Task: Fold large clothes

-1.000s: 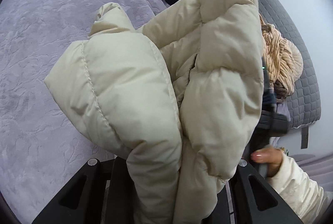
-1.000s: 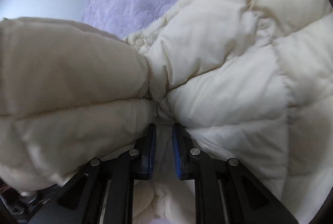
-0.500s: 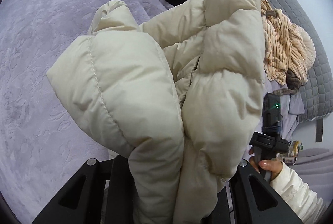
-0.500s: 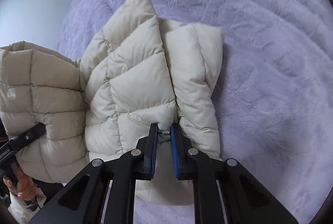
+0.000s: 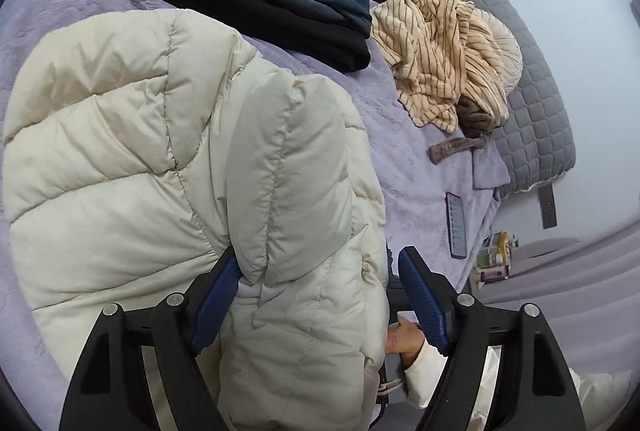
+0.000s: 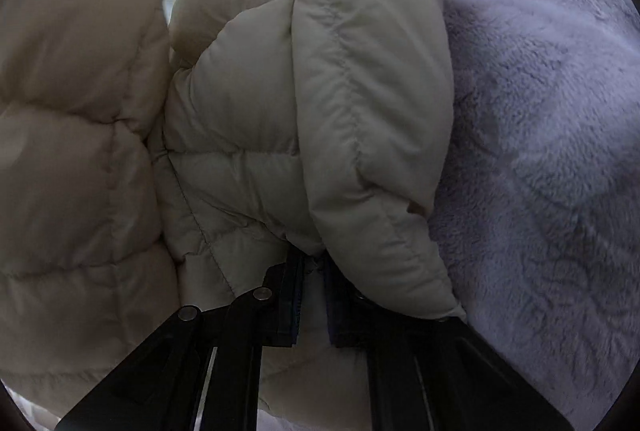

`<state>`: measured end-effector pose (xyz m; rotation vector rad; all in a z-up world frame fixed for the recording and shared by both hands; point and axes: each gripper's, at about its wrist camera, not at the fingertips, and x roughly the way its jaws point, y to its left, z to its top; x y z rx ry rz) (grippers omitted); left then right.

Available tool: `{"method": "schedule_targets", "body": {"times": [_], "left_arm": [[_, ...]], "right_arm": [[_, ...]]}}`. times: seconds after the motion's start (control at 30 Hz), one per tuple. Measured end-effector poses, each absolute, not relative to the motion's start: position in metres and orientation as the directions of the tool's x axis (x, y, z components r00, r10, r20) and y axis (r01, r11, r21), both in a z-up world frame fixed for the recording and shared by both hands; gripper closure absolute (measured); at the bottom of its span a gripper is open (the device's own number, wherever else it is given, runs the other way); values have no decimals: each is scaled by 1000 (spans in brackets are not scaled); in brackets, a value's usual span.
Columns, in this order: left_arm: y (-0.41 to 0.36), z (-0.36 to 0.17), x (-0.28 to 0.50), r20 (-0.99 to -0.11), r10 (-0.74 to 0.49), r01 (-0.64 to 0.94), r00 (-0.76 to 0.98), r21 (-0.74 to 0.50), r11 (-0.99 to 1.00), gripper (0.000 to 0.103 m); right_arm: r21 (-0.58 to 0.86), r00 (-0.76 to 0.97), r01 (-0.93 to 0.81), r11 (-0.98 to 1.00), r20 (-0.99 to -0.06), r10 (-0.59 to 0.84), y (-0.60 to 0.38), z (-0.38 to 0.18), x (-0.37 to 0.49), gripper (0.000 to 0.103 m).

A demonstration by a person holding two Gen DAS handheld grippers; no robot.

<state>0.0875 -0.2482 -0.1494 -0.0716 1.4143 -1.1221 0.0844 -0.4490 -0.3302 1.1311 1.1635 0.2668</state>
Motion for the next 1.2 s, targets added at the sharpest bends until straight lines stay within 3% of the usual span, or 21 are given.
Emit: {"method": "schedule_targets", "body": {"times": [0.17,0.37,0.43,0.5,0.53,0.67,0.73,0.77,0.8,0.87,1.1,1.2], "left_arm": [[-255,-151,94,-655,-686,508,-316,-728,461,24],[-256,-161,102,-705,-664,533,-250,-673,513,24],[-257,-165,104,-702,-668,524,-247,-676,518,24],[-259,-165,101,-710,-663,540,-235,-663,518,24],[-261,-165,99,-716,-659,550,-230,-654,519,24],[-263,-166,94,-731,-646,576,-218,-631,520,24],[-263,-165,93,-734,-643,585,-218,-626,516,24],[-263,-165,92,-737,-640,592,-217,-621,514,24],[-263,-164,91,-740,-637,599,-217,-616,511,24],[-264,-165,90,-738,-636,608,-223,-616,502,24],[-282,-180,72,-767,-596,670,-238,-574,472,24],[-286,-186,69,-790,-572,692,-219,-540,480,24]], "right_arm": [[827,432,363,428,-557,709,-459,-332,78,92],[822,438,405,400,-559,704,-497,-319,49,87],[819,468,410,401,-566,679,-517,-306,33,74],[815,513,428,390,-574,638,-539,-291,14,45],[812,538,434,390,-581,611,-550,-282,5,42],[880,630,375,293,-473,616,-575,-262,-8,42],[894,634,353,276,-445,633,-572,-261,0,47],[895,625,348,280,-444,642,-570,-260,12,60],[894,609,346,286,-446,656,-563,-257,40,79],[878,578,359,315,-475,664,-557,-265,54,93],[824,460,402,400,-559,690,-525,-299,108,95],[788,430,405,463,-611,664,-524,-287,116,94]]}}
